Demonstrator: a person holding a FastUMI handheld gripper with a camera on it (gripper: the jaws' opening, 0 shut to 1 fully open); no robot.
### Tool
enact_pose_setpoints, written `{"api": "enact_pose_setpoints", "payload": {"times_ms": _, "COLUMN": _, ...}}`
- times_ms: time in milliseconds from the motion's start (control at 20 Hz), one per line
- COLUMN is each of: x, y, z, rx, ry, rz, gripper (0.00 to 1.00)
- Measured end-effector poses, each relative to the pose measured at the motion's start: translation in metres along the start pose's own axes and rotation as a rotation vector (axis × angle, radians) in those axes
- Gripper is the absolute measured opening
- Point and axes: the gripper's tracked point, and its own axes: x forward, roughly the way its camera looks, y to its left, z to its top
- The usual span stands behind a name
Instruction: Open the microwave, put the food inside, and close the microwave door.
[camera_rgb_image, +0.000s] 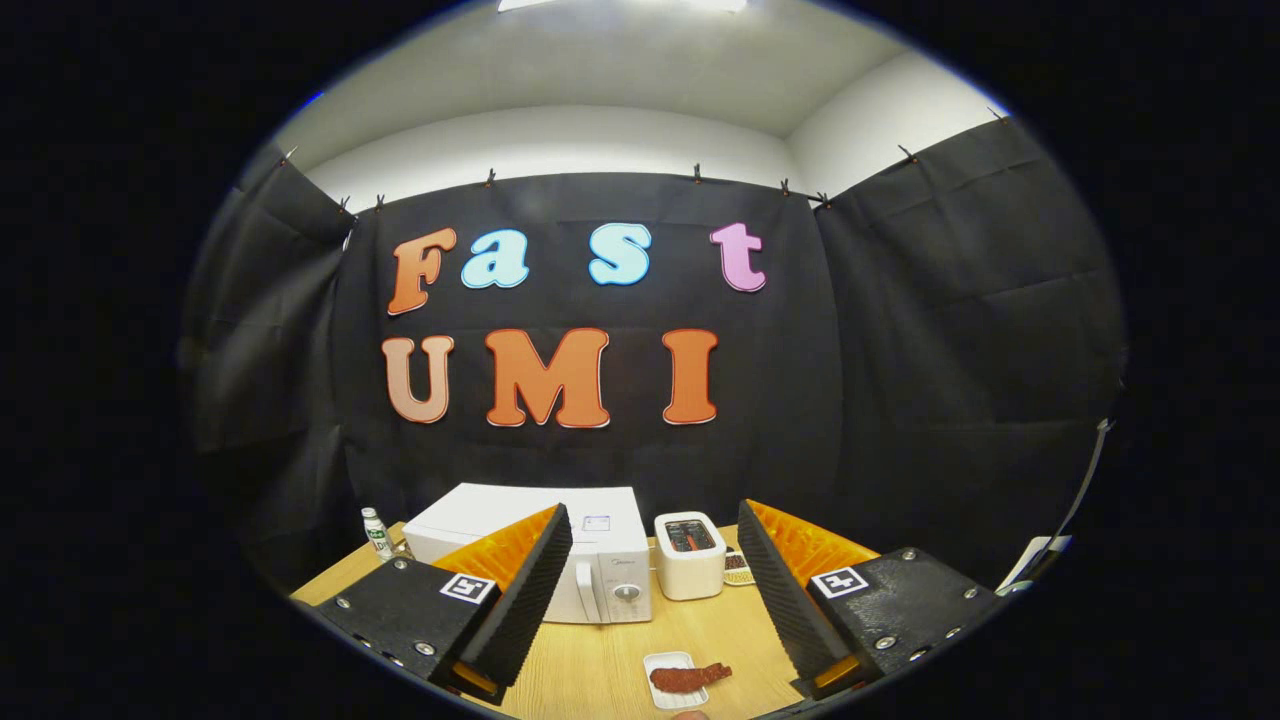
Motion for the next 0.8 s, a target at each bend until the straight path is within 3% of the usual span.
{"api": "enact_pose_setpoints", "payload": {"times_ms": 350, "x": 0.016, "y": 0.016, "z": -0.025, "rx": -0.026, "ry": 0.018, "rz": 0.029, "gripper": 0.99}}
{"api": "enact_pose_setpoints", "payload": {"times_ms": 800, "x": 0.092, "y": 0.054, "z": -0.137, "rx": 0.019, "ry": 0.111, "rz": 0.086, "gripper": 0.99}}
